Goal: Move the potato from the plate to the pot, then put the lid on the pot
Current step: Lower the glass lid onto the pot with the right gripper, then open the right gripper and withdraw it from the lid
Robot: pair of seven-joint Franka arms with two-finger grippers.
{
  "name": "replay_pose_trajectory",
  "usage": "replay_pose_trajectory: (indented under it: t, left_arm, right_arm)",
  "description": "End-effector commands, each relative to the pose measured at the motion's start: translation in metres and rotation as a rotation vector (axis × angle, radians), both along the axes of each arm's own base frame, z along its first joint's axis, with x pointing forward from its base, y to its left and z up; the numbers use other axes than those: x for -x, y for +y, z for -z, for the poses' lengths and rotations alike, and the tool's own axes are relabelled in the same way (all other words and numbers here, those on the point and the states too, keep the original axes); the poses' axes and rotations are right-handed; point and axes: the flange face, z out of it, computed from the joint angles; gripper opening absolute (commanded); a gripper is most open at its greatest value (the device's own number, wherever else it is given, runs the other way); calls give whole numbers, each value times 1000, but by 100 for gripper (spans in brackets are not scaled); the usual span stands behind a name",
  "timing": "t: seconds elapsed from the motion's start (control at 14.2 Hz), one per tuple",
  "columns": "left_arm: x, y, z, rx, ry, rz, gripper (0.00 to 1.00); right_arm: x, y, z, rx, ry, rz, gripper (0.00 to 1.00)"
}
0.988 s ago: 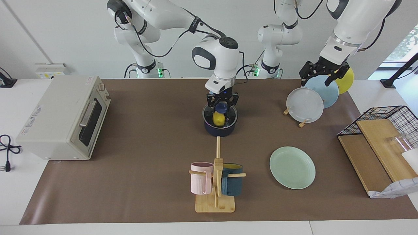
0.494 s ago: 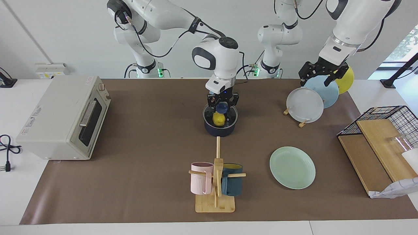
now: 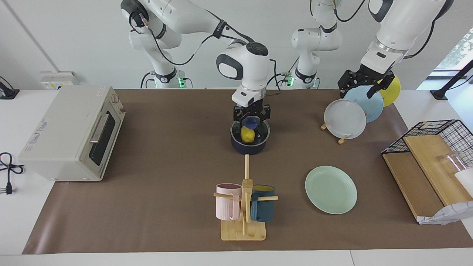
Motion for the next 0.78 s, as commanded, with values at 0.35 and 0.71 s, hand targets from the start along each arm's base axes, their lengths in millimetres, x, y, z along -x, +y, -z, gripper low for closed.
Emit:
replay_pose_trajectory:
  t: [0.35, 0.71]
  left_arm:
    - [5, 6, -1, -2, -9, -9, 100]
    - [5, 7, -1, -2, -9, -10, 100]
  right_arm:
    - [-61, -107, -99, 82, 28, -61, 100]
    - [-85, -251, -158, 82, 123, -73, 100]
